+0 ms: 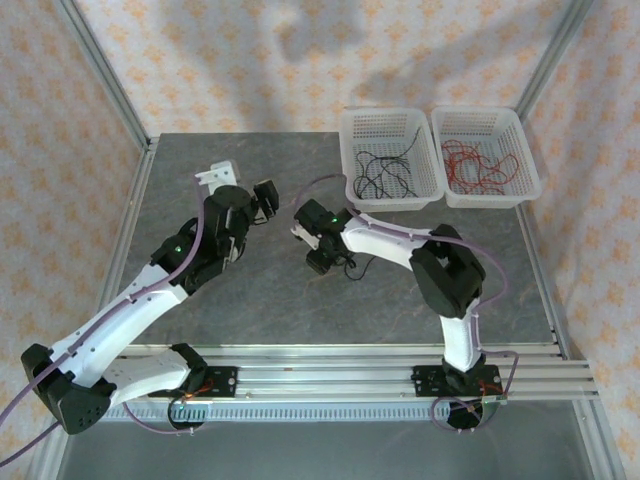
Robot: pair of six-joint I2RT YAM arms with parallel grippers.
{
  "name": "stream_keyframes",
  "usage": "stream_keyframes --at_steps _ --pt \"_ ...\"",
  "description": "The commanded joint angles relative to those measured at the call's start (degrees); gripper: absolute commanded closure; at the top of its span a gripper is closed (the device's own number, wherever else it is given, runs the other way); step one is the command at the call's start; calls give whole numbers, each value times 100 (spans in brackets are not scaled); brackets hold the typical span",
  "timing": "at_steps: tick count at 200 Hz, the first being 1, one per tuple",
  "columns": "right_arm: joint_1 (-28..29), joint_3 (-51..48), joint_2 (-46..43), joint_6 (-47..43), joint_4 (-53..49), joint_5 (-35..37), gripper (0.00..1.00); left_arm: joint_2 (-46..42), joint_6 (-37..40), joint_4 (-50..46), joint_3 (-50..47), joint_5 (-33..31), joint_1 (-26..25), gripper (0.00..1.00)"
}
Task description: Untangle the cables
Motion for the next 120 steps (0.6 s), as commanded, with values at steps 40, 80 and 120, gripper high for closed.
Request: stream_keyframes --at_steps 40,80,120 --pt "0 400 659 -201 66 39 52 -296 -106 -182 -128 5 16 17" --pt "-208 404 876 -281 111 -329 68 -379 -87 -224 -143 -23 16 17" --pt "-300 216 879 -322 242 -782 87 -363 -99 -218 -146 24 16 17"
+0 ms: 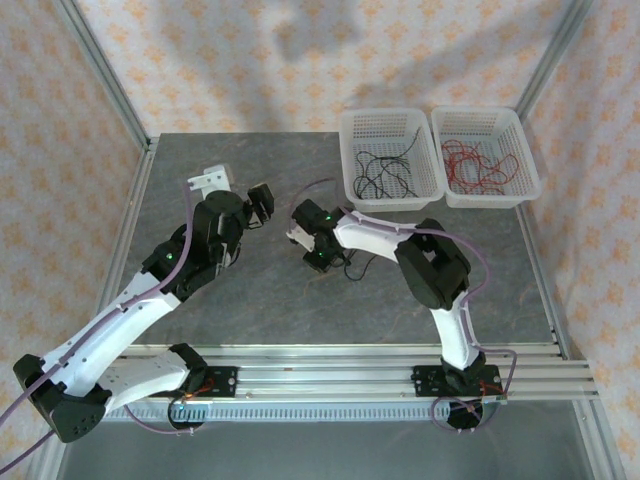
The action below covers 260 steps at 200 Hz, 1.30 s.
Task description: Untangle the cables
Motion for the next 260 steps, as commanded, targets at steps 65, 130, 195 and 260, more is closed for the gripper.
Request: stream_keyframes --at_steps 65,130,195,260 --pt "-157 -804 -1250 669 1370 -1403 100 -168 29 44 -220 296 12 18" --pt "-409 -1586 -3262 3016 3151 -2048 100 -341 -46 233 -770 595 -76 20" --pt "-540 -2023 -4084 4757 4019 -2204 100 -494 -296 564 -1391 684 -275 20" --pt "-548 -2540 -4843 6041 4657 -1345 100 -150 -472 1400 -2094 818 -846 21"
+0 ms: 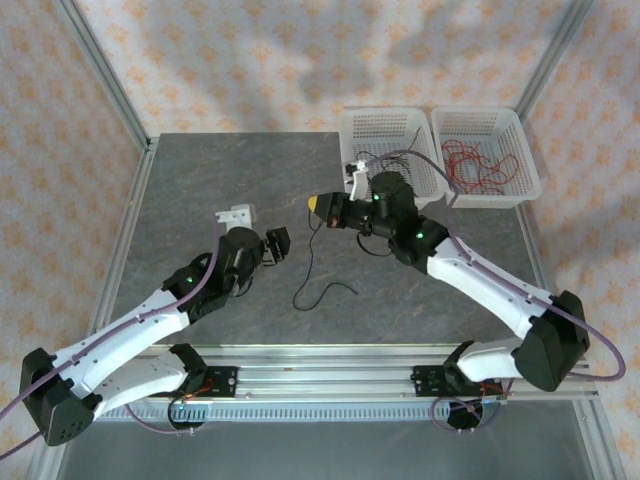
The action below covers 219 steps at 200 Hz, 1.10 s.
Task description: Untangle the cables
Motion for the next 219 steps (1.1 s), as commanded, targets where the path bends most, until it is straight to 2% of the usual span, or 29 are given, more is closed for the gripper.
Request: stream_keyframes --at_steps 1,46,75,143,219 --pt "-26 -129 -379 640 482 550 100 186 -160 586 -261 108 -241 21" --pt "-26 34 -898 782 303 1086 100 656 85 1651 -851 260 -640 22" --pt "-26 146 -1173 865 254 1328 100 1014 323 2463 -1126 309 -704 21" --pt "-26 775 -1385 643 -107 1681 100 1961 763 3571 -885 890 -879 21" --pt "-26 3166 -790 -852 -969 2981 100 2213 714 3674 -798 803 -1103 21"
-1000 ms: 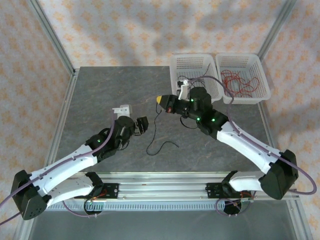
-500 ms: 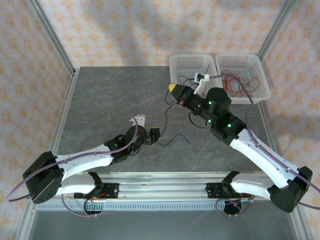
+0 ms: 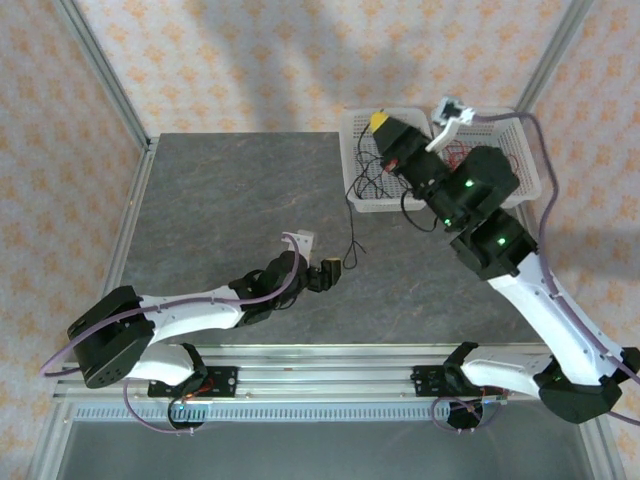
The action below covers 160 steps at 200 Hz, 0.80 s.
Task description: Untangle the cables
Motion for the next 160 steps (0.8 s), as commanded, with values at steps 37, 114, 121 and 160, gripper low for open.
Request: stream_keyframes --at_steps 37,114,121,160 --pt "-64 2357 1298 -1812 -423 1114 100 -103 -13 218 20 -123 -188 21" --pt "-1114 4860 3384 -2822 -94 637 100 -392 -119 71 -82 -302 -328 21" --pt "-1240 4896 3505 -2805 26 521 100 -418 -128 54 -82 -312 -332 21" --pt "-1720 5247 4334 -2745 482 355 100 -532 -172 16 -88 -347 -382 21"
